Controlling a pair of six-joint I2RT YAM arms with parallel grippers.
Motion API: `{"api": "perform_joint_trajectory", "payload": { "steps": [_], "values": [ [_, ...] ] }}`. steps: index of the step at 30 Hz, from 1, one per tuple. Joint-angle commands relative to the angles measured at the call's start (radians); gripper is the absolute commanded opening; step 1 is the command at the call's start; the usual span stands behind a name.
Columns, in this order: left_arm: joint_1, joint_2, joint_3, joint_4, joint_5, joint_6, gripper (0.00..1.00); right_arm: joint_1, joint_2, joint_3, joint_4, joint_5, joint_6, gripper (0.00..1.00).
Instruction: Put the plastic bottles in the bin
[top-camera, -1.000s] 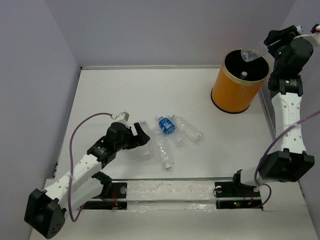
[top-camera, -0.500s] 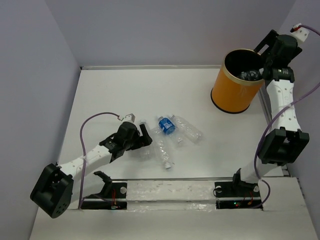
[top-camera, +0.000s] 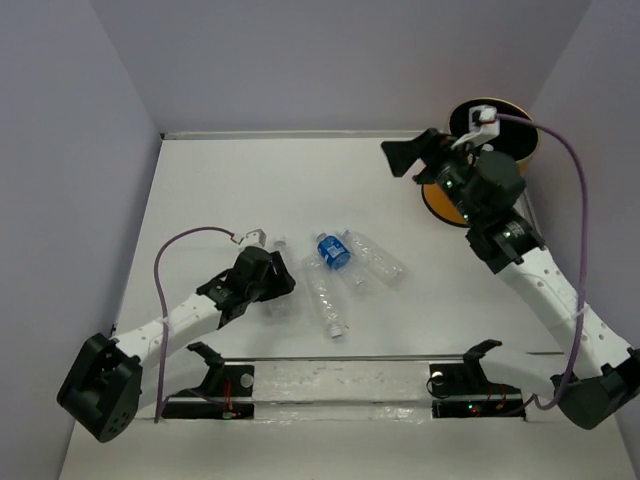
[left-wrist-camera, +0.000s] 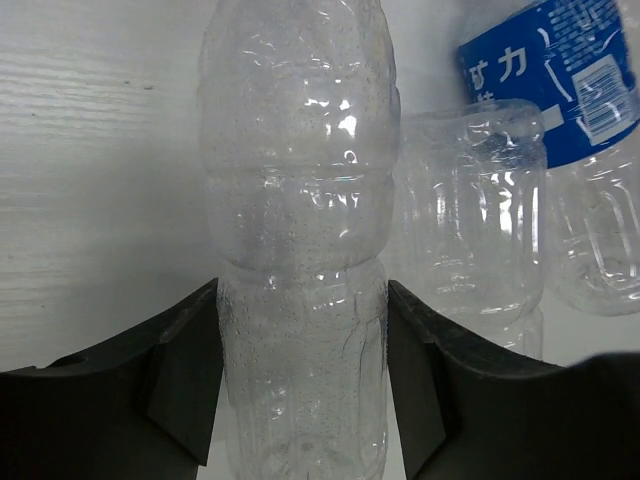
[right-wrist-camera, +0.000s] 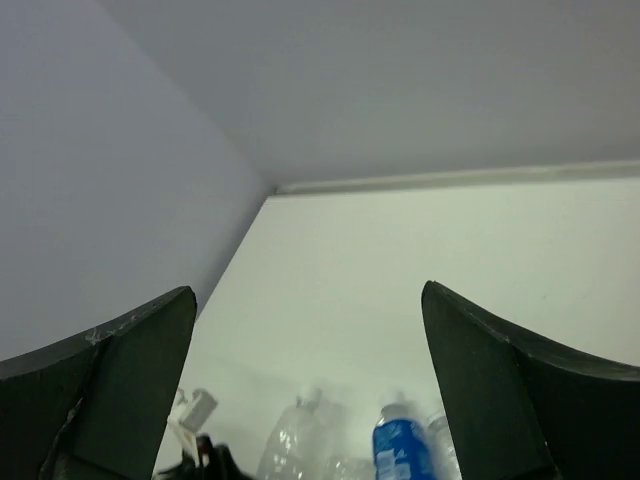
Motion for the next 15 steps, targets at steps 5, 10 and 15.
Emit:
{"api": "perform_joint_trajectory", "payload": {
  "steps": [5, 10, 15],
  "values": [
    [-0.004, -0.385, 0.05, -0.107, -0.023, 0.036, 0.54, 0.308, 0.141, -0.2, 0.24, -0.202, 0.217, 1.0],
    [-0.005, -0.515, 0.048, -0.025, 0.181, 0.097, 0.54, 0.383, 0.247, -0.214, 0.342, -0.285, 0.267, 1.0],
    [-0.007, -0.51, 0.043, 0.051, 0.324, 0.105, 0.54, 0.418, 0.35, -0.209, 0.395, -0.377, 0.314, 1.0]
  ]
}}
